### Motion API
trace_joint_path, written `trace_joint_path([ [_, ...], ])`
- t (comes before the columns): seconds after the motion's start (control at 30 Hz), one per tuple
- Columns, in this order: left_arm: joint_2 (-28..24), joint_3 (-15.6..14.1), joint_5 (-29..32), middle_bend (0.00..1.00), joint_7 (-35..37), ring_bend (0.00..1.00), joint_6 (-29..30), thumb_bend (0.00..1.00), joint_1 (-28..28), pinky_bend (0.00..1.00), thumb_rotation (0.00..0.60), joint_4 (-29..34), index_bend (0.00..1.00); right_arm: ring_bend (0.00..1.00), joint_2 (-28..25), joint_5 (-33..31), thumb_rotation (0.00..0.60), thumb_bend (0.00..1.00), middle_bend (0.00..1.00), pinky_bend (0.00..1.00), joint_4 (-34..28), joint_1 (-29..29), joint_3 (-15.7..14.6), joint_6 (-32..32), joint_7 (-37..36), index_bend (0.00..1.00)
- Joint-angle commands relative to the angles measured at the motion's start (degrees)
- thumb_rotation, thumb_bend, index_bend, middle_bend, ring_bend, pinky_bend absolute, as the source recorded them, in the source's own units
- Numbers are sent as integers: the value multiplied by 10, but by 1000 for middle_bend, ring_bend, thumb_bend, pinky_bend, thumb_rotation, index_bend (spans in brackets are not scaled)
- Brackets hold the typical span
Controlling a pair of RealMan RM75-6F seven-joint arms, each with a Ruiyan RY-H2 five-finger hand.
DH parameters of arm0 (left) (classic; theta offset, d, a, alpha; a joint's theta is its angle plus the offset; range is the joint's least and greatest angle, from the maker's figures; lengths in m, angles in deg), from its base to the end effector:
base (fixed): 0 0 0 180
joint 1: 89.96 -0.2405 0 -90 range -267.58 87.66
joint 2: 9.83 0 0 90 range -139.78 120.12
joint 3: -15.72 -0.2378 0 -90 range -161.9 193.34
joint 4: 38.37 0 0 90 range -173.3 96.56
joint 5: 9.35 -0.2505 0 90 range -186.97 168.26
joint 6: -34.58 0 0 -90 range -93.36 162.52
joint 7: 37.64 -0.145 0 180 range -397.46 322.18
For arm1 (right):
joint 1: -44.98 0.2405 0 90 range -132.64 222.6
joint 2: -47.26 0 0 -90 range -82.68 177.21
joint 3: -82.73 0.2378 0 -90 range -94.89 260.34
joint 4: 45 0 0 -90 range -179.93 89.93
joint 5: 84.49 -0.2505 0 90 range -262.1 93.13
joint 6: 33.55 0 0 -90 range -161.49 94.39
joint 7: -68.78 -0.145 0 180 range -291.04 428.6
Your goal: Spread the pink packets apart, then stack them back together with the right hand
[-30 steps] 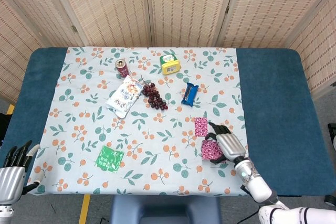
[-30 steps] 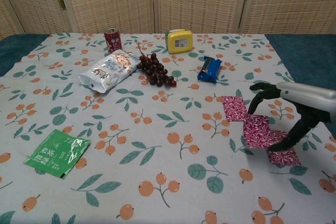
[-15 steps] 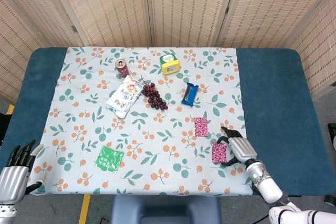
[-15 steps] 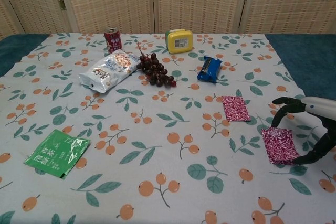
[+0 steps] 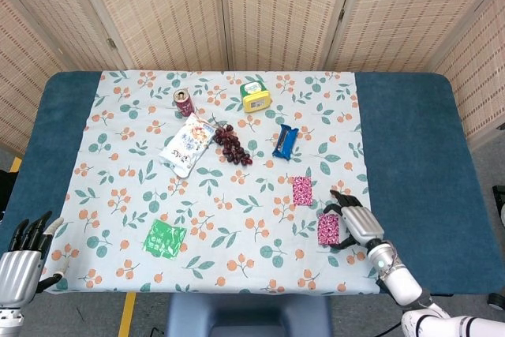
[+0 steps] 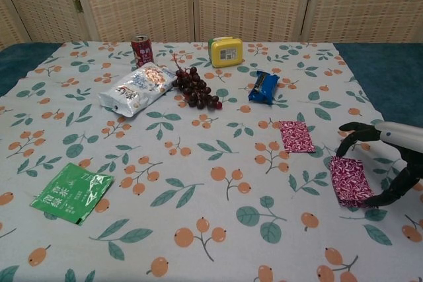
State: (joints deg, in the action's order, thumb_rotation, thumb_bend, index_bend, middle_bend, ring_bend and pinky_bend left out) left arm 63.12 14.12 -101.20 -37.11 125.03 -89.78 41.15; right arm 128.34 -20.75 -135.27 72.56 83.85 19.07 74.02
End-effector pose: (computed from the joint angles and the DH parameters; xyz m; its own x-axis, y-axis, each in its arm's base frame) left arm -0.3392 0.1391 0.0832 0.4538 0.0185 0.8909 0.8907 -0.0400 -0.4528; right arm -0.2468 -0.2530 -0.0476 0.2069 -0.5316 0.8213 -0.9770 -0.0679 0.2022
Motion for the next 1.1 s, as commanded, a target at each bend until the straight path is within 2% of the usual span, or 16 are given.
trace_joint_path([
  [0.03,1,0,0,51,1,124,-1,408,0,0,600,-3,149,0,1,-2,600,89,31,0,0,-1,0,-1,4,270],
  [0.77,4,0,-1,55,6,130,3,408,0,0,600,-8,149,0,7,-7,600,88,31,0,3,-3,5,-7,20,215],
  [1.0,3,1,-3,55,10,130,6,408,-1,0,600,-11,149,0,-12,-2,600,88,31,0,-23,4,31,12,24,216],
  [1.1,4,1,-4,55,13,130,10,409,-1,0,600,-12,149,0,-13,-33,600,88,31,0,-27,23,53,5,49,216],
])
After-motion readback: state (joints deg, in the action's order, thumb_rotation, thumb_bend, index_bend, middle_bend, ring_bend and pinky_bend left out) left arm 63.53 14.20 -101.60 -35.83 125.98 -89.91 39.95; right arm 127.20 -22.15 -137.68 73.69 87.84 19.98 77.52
